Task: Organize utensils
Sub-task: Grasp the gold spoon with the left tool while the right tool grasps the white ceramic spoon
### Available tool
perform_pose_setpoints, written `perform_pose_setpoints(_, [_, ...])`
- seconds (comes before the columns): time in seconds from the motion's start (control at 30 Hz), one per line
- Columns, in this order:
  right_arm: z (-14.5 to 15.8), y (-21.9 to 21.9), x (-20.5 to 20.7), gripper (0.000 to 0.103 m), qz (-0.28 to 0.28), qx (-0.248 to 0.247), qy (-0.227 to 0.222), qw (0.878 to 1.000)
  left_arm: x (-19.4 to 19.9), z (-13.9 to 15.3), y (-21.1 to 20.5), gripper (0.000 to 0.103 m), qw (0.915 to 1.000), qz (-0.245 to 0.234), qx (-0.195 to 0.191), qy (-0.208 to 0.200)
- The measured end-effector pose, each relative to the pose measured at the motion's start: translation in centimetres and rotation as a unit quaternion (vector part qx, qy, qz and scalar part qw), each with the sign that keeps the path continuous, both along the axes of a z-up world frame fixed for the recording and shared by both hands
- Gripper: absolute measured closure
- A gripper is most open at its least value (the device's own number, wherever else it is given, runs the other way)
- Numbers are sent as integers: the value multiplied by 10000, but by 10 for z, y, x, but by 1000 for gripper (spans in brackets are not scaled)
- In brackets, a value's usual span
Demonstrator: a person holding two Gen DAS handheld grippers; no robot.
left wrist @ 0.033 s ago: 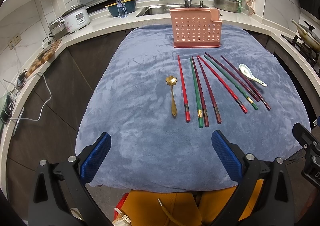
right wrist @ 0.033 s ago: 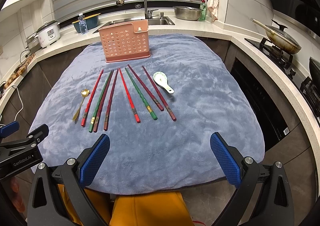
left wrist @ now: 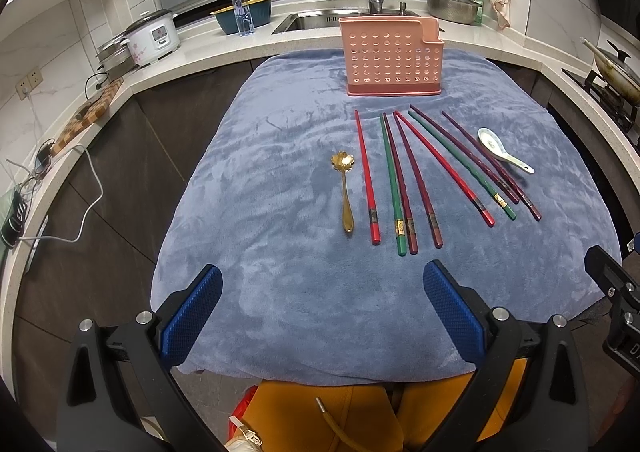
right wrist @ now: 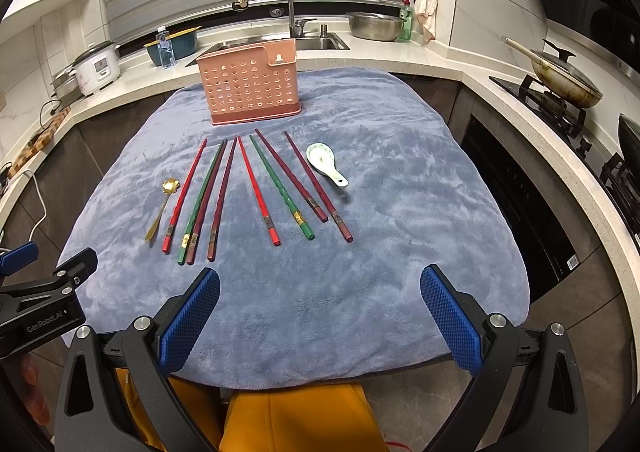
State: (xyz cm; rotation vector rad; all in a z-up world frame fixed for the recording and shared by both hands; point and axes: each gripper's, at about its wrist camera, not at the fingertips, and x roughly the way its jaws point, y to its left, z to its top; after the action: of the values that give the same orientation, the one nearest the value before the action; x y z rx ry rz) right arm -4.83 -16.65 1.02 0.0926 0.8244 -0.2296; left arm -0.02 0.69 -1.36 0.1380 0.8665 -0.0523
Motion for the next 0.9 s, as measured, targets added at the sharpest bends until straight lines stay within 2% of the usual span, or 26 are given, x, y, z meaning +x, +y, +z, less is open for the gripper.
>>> perform_pose_setpoints(0.3, [-9, -3, 3, 7, -23, 71, 42, 10000, 8, 1, -1, 7, 9998, 72, -106, 146])
perform_pose_setpoints(0.5, [-19, -20, 15, 7, -203, 189, 116, 9995, 39, -13, 23, 7, 9962, 302, -669, 479])
perform_pose_setpoints(0.63, [-28, -32, 27, 7, -302, 268, 186, 9990, 64, -33, 34, 7, 9912, 463, -957, 792])
perform_pose_setpoints(0.77, [-35, -44, 46, 7, -336, 349, 231, 9986, 89, -57, 32, 18, 9863, 455, -1120, 1121])
perform_pose_setpoints(0.9, [-38, -51, 70, 7, -276, 394, 172, 9987, 110, -76, 22, 35, 9857, 302, -1044, 1286])
